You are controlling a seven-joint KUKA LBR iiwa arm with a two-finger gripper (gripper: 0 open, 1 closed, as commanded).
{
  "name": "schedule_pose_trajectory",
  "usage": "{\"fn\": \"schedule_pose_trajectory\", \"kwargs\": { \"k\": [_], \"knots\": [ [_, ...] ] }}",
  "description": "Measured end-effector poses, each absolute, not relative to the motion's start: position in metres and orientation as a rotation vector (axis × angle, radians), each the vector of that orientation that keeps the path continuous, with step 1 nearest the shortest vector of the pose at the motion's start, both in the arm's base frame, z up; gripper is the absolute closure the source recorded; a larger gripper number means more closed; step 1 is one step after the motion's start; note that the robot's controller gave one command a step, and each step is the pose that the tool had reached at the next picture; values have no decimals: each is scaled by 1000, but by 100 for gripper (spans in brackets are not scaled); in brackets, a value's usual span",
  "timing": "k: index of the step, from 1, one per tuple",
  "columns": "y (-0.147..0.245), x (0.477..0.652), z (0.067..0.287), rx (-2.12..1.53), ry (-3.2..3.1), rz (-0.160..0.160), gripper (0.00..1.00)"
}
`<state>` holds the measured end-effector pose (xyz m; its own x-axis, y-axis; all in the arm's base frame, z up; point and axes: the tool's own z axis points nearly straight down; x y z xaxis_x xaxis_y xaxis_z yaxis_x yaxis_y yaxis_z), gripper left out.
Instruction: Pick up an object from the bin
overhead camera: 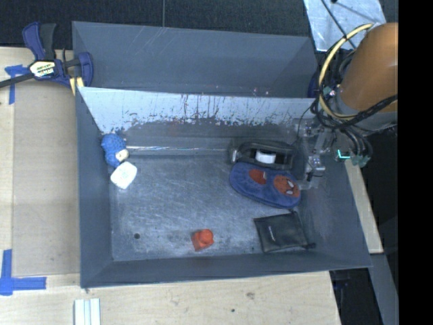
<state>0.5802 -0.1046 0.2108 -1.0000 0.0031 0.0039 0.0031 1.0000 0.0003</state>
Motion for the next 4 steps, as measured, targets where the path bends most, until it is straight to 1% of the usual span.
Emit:
{"fn": "schedule_pose_trajectory", "kwargs": {
  "k": [1, 2, 3, 4],
  "knots": [
    [-127, 597, 100, -76, -3164, 5, 0],
    [-105, 630, 80, -454, -3112, 17, 0],
    [-72, 630, 80, -348, -3129, 31, 0],
    [-71, 634, 83, -345, -3142, 25, 100]
  ]
}}
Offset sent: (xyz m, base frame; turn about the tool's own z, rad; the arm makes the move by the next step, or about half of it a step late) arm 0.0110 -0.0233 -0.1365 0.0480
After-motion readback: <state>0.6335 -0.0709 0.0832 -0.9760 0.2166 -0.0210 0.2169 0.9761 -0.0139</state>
